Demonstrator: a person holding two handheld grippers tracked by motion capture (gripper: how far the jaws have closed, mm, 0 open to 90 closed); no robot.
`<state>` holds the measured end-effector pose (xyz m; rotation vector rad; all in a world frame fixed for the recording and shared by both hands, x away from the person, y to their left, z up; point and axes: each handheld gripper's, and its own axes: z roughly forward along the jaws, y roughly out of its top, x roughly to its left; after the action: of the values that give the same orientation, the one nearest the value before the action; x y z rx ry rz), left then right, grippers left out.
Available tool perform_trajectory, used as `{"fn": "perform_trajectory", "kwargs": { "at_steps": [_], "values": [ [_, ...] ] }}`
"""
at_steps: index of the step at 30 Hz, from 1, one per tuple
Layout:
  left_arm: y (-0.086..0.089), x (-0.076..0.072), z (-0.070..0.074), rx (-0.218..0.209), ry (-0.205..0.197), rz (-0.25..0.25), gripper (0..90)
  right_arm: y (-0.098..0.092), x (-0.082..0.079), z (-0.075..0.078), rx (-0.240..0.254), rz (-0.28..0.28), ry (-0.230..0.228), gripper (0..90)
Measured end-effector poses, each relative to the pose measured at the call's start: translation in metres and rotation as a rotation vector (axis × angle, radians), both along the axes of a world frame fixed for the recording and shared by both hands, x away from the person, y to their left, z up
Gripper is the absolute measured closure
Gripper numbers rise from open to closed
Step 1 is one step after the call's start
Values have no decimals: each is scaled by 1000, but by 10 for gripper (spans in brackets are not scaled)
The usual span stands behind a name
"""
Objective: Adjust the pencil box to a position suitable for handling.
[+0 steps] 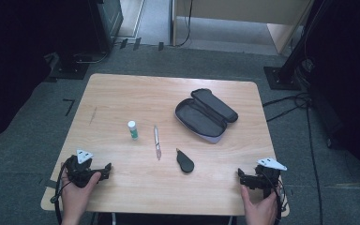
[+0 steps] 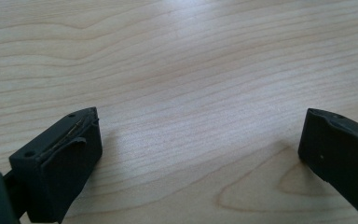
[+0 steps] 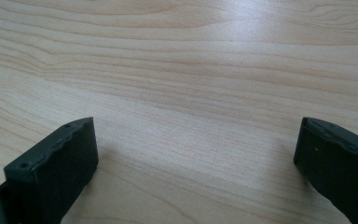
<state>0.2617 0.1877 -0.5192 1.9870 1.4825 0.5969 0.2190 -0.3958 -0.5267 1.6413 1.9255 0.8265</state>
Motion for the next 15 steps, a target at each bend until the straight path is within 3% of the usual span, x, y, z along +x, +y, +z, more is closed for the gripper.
{"fn": "perform_trajectory", "kwargs": {
  "at_steps": [4, 5, 6, 8, 14, 15],
  "values": [
    [0, 1, 0, -2, -2, 2, 0, 1, 0, 0, 2, -11, 1, 0],
    [0, 1, 0, -1, -2, 0, 0, 1, -3, 0, 10, -63, -6, 34],
    [0, 1, 0, -1, -2, 0, 0, 1, -5, 1, 6, -71, -13, 70],
    [0, 1, 0, -1, -2, 0, 0, 1, -7, 1, 8, -69, -37, 152],
    [0, 1, 0, -1, -2, 0, 0, 0, -10, 4, 7, -71, -54, 186],
    [0, 1, 0, -1, -2, 0, 0, 0, -12, 9, 11, -90, -97, 215]
  ]
}}
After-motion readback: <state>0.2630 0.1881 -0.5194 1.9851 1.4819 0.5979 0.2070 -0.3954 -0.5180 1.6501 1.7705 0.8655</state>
